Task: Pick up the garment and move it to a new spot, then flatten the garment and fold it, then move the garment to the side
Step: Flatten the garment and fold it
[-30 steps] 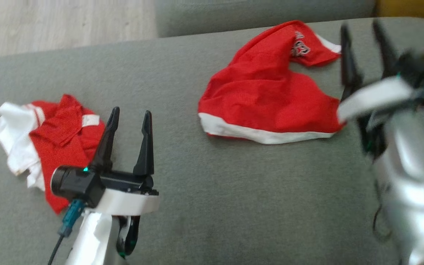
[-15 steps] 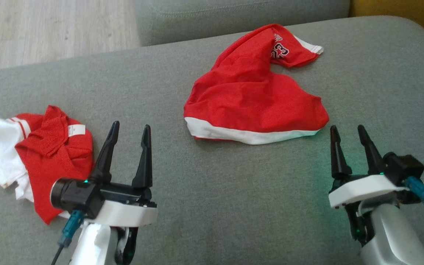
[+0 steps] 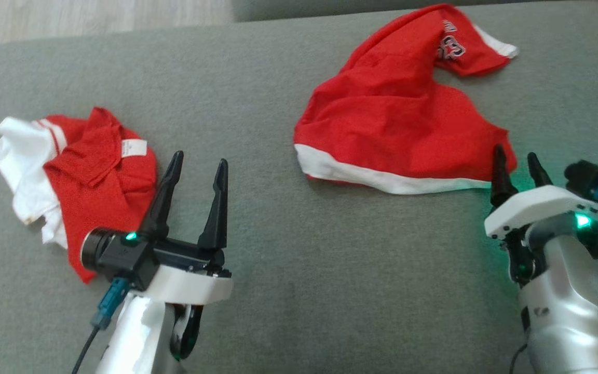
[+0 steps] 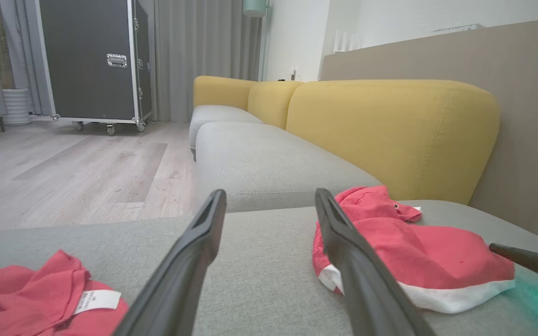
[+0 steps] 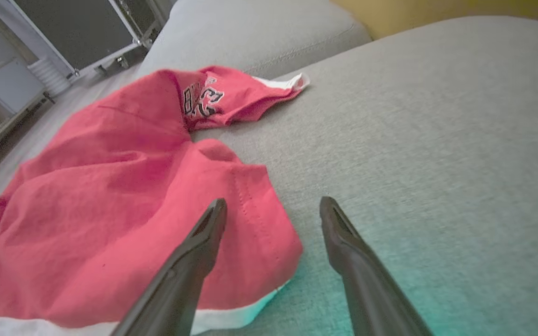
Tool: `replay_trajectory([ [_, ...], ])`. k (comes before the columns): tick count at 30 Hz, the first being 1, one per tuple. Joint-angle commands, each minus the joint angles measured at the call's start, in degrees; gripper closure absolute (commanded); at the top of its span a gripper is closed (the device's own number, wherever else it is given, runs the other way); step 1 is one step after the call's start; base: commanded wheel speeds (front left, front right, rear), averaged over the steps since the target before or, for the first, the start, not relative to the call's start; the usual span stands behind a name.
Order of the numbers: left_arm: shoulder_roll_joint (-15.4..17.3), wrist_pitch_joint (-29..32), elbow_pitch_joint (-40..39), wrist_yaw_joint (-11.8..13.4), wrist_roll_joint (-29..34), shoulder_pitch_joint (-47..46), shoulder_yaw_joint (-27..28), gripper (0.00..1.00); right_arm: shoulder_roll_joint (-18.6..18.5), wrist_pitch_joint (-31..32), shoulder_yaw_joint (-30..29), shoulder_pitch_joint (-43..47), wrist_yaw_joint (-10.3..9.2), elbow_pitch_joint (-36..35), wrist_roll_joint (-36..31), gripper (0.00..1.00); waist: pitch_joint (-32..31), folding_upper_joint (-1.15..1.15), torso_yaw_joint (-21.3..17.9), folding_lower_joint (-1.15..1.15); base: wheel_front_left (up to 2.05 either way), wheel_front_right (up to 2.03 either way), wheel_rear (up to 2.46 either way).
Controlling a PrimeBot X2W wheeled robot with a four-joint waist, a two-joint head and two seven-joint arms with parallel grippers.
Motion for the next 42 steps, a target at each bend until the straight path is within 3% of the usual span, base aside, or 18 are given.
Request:
replay_trajectory([
  [1,0.27,-0.29,-1.41,-0.28,0.36,-2.23,1.37,0.0,0.14,0.16,1.04,-1.96,-0.04,-0.55,-1.15,0.0,0.99,0.0,1.15,-0.01,0.0,0.0,0.0],
  [5,0.27,-0.29,-1.22,-0.34,0.3,-2.75,1.2,0.0,0.14,0.18,1.13,-4.34,-0.04,3.79,-2.89,0.0,1.41,0.0,1.96,-0.01,0.0,0.0,0.0],
  [7,0.27,-0.29,-1.14,-0.37,0.31,-2.85,1.25,0.0,0.14,-0.42,1.06,-5.25,-0.04,5.29,-2.99,1.0,1.44,0.0,2.11,-0.01,0.0,0.0,0.0],
  [16,0.27,-0.29,-1.22,-0.21,0.43,-2.12,2.28,0.0,0.1,-5.73,1.41,-6.48,-0.04,6.59,-7.48,1.0,-0.12,0.0,0.15,-0.01,0.0,0.0,0.0],
  [21,0.27,-0.29,-1.87,0.06,0.19,-1.44,2.56,0.0,-0.19,-6.63,-4.66,-4.8,-0.04,3.07,-15.71,1.0,-1.04,0.0,-1.32,-0.01,0.0,0.0,0.0],
  [26,0.27,-0.29,-2.25,0.29,-0.07,-1.13,2.43,0.0,0.02,-3.27,-11.93,-2.63,-0.04,-1.66,-23.86,1.0,-1.27,0.0,-2.02,-0.01,0.0,0.0,0.0],
  [27,0.27,-0.29,-2.3,0.3,-0.14,-1.17,2.35,0.0,0.06,-3.1,-12.9,-2.53,-0.04,-2.74,-24.96,0.15,-1.21,0.0,-2.06,-0.01,0.0,0.0,0.0],
  [28,0.27,-0.29,-2.32,0.3,-0.21,-1.25,2.22,0.0,0.09,-3.05,-13.7,-2.59,-0.04,-3.55,-25.24,0.0,-1.18,0.0,-2.05,-0.01,0.0,0.0,0.0],
  [34,0.27,-0.29,-2.24,0.36,-0.44,-1.41,2.13,0.0,0.13,-6.1,-12.78,-2.21,-0.04,-7.47,-24.35,0.0,-1.55,0.0,-2.53,-0.01,0.0,0.0,0.0],
  [42,0.27,-0.29,-2.68,0.41,-0.37,-0.79,2.51,0.0,0.14,-9.4,-1.31,5.82,-0.04,-17.0,-14.86,0.0,-2.23,0.0,-3.84,-0.01,0.0,0.0,0.0],
])
